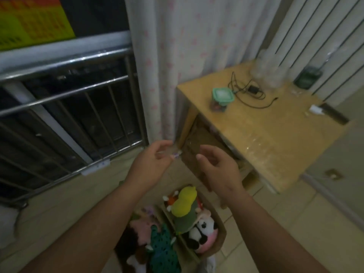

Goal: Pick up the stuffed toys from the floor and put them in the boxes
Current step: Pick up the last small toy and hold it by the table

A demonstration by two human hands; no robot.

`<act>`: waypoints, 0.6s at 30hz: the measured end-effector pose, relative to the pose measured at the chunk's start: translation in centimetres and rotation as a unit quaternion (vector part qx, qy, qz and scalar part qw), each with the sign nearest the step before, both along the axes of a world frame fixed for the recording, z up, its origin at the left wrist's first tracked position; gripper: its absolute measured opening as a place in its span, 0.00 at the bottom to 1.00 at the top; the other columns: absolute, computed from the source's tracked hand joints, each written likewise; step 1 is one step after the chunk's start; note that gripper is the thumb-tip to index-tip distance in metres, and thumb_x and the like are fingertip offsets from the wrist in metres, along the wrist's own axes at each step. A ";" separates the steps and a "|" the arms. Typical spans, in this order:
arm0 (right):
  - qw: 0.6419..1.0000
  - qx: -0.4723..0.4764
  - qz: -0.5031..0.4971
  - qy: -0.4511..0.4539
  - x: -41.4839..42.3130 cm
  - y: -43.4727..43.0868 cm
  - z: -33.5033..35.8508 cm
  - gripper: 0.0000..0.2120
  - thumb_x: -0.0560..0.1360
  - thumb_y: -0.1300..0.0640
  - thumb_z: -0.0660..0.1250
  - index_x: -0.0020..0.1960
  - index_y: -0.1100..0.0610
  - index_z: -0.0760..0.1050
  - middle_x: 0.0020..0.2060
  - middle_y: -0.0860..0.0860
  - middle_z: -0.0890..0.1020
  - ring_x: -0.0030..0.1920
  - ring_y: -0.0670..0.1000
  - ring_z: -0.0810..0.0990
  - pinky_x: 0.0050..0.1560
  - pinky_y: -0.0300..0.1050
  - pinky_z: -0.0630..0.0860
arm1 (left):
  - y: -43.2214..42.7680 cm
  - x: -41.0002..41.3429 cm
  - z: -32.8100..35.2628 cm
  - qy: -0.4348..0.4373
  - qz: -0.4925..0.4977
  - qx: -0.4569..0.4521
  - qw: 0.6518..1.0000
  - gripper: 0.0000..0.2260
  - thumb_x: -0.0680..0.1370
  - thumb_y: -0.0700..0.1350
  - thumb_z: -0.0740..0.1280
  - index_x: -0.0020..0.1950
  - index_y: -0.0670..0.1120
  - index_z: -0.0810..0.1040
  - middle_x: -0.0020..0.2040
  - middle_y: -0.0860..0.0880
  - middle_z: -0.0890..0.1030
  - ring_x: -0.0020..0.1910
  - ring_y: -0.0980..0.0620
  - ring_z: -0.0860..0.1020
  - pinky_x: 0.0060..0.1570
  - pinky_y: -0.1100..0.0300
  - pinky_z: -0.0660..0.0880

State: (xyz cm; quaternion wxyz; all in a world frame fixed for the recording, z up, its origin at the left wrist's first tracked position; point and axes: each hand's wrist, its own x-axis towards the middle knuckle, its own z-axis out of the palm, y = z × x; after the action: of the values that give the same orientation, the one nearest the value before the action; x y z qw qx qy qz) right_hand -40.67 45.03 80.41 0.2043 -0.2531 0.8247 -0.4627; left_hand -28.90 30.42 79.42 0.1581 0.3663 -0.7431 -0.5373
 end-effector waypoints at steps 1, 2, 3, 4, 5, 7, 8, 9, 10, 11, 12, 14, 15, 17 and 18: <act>1.000 -0.003 0.005 0.017 0.7 0.1 1.5 0.16 0.75 0.48 0.68 0.62 0.48 0.77 0.52 0.40 0.81 0.49 0.33 0.76 0.43 0.24 0.71 | 0.0 0.8 1.6 0.009 -0.004 -0.008 1.000 0.13 0.73 0.48 0.71 0.54 0.61 0.75 0.52 0.56 0.80 0.49 0.60 0.78 0.52 0.58 0.76; 0.999 -0.007 0.008 0.031 1.5 0.2 2.8 0.16 0.75 0.48 0.68 0.63 0.48 0.77 0.52 0.39 0.81 0.48 0.31 0.76 0.42 0.22 0.70 | 0.0 1.7 3.0 0.017 -0.007 -0.014 1.000 0.13 0.71 0.50 0.71 0.52 0.62 0.75 0.51 0.58 0.80 0.49 0.61 0.78 0.53 0.57 0.76; 0.999 -0.012 0.008 0.044 2.2 0.2 3.9 0.16 0.75 0.48 0.68 0.63 0.47 0.77 0.51 0.38 0.81 0.48 0.30 0.76 0.41 0.20 0.69 | 0.0 2.5 4.3 0.024 -0.011 -0.020 0.999 0.13 0.71 0.50 0.71 0.51 0.63 0.74 0.50 0.59 0.80 0.50 0.61 0.78 0.54 0.56 0.77; 0.999 -0.016 0.006 0.052 3.1 0.1 5.0 0.16 0.75 0.48 0.68 0.62 0.47 0.77 0.51 0.38 0.81 0.48 0.30 0.76 0.41 0.19 0.69 | 0.1 3.5 5.4 0.029 -0.017 -0.027 0.999 0.13 0.72 0.48 0.71 0.51 0.63 0.74 0.50 0.60 0.79 0.51 0.61 0.78 0.55 0.55 0.76; 0.998 -0.024 -0.001 0.054 4.1 -0.1 5.9 0.16 0.75 0.49 0.69 0.62 0.47 0.78 0.50 0.37 0.81 0.48 0.31 0.77 0.40 0.20 0.69 | 0.1 4.4 6.2 0.036 -0.024 -0.035 0.998 0.14 0.73 0.46 0.71 0.52 0.62 0.74 0.51 0.60 0.79 0.52 0.60 0.78 0.56 0.55 0.76; 0.997 -0.043 -0.021 0.058 6.0 -0.4 7.2 0.14 0.74 0.49 0.69 0.60 0.47 0.79 0.49 0.38 0.82 0.47 0.32 0.77 0.40 0.21 0.71 | 0.0 6.1 7.5 0.048 -0.042 -0.046 0.997 0.14 0.74 0.43 0.70 0.55 0.59 0.74 0.53 0.58 0.78 0.53 0.58 0.78 0.56 0.57 0.75; 0.996 -0.053 -0.032 0.063 7.0 -0.6 7.8 0.13 0.74 0.50 0.70 0.59 0.47 0.79 0.49 0.39 0.82 0.46 0.31 0.77 0.40 0.21 0.70 | -0.2 6.9 7.9 0.053 -0.049 -0.051 0.996 0.14 0.74 0.43 0.70 0.56 0.58 0.74 0.53 0.58 0.78 0.53 0.58 0.77 0.54 0.59 0.75; 0.995 -0.061 -0.043 0.069 7.9 -0.8 8.3 0.13 0.74 0.50 0.70 0.58 0.46 0.79 0.49 0.39 0.82 0.46 0.31 0.77 0.40 0.21 0.70 | -0.5 7.6 8.3 0.057 -0.056 -0.056 0.995 0.14 0.75 0.43 0.70 0.56 0.58 0.75 0.53 0.58 0.78 0.52 0.58 0.77 0.53 0.61 0.74; 0.994 -0.067 -0.052 0.073 8.9 -0.9 8.8 0.13 0.74 0.51 0.70 0.59 0.46 0.79 0.48 0.39 0.82 0.46 0.30 0.77 0.40 0.20 0.70 | -0.8 8.3 8.7 0.059 -0.061 -0.058 0.995 0.14 0.75 0.43 0.70 0.56 0.58 0.75 0.53 0.58 0.78 0.51 0.59 0.77 0.51 0.62 0.73; 0.993 -0.071 -0.059 0.076 9.9 -0.9 9.1 0.13 0.75 0.51 0.69 0.59 0.46 0.78 0.49 0.39 0.81 0.46 0.31 0.77 0.40 0.20 0.70 | -1.2 8.9 9.1 0.061 -0.063 -0.060 0.994 0.14 0.75 0.43 0.70 0.56 0.58 0.75 0.53 0.58 0.78 0.51 0.59 0.77 0.50 0.63 0.73; 0.992 -0.072 -0.065 0.079 10.8 -1.0 9.4 0.13 0.75 0.51 0.69 0.60 0.46 0.78 0.49 0.39 0.81 0.47 0.31 0.77 0.41 0.21 0.70 | -1.5 9.5 9.3 0.064 -0.067 -0.063 0.994 0.14 0.75 0.42 0.70 0.55 0.58 0.75 0.53 0.57 0.79 0.51 0.58 0.77 0.51 0.62 0.73; 0.990 -0.076 -0.078 0.084 12.6 -0.9 9.8 0.14 0.75 0.50 0.69 0.60 0.47 0.78 0.51 0.40 0.81 0.48 0.34 0.77 0.46 0.28 0.75 | -2.0 10.6 9.8 0.067 -0.077 -0.069 0.992 0.14 0.74 0.42 0.70 0.55 0.56 0.76 0.53 0.56 0.79 0.51 0.55 0.78 0.53 0.60 0.74; 0.989 -0.079 -0.086 0.087 13.4 -0.7 9.9 0.15 0.75 0.50 0.69 0.61 0.47 0.78 0.52 0.40 0.82 0.49 0.35 0.78 0.49 0.33 0.77 | -2.2 11.2 10.0 0.068 -0.082 -0.070 0.992 0.14 0.74 0.41 0.70 0.56 0.56 0.76 0.52 0.56 0.79 0.51 0.55 0.78 0.55 0.58 0.75; 0.988 -0.084 -0.097 0.085 15.0 -0.3 10.1 0.15 0.75 0.50 0.69 0.61 0.48 0.78 0.52 0.41 0.82 0.50 0.37 0.79 0.51 0.39 0.78 | -2.1 12.4 10.6 0.072 -0.092 -0.068 0.991 0.13 0.74 0.42 0.70 0.56 0.55 0.76 0.52 0.58 0.78 0.51 0.55 0.78 0.56 0.55 0.76; 0.988 -0.085 -0.098 0.084 15.7 0.0 10.2 0.15 0.75 0.49 0.69 0.61 0.48 0.78 0.53 0.41 0.82 0.50 0.37 0.79 0.51 0.39 0.78 | -2.0 13.0 10.8 0.074 -0.092 -0.068 0.991 0.13 0.74 0.42 0.70 0.56 0.56 0.76 0.52 0.58 0.78 0.51 0.56 0.77 0.56 0.55 0.76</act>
State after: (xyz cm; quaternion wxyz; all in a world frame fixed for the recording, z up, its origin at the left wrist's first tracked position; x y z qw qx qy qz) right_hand -24.94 45.01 90.61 0.0661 -0.2257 0.8171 -0.5264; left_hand -15.85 28.39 90.23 0.1869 0.2436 -0.7950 -0.5232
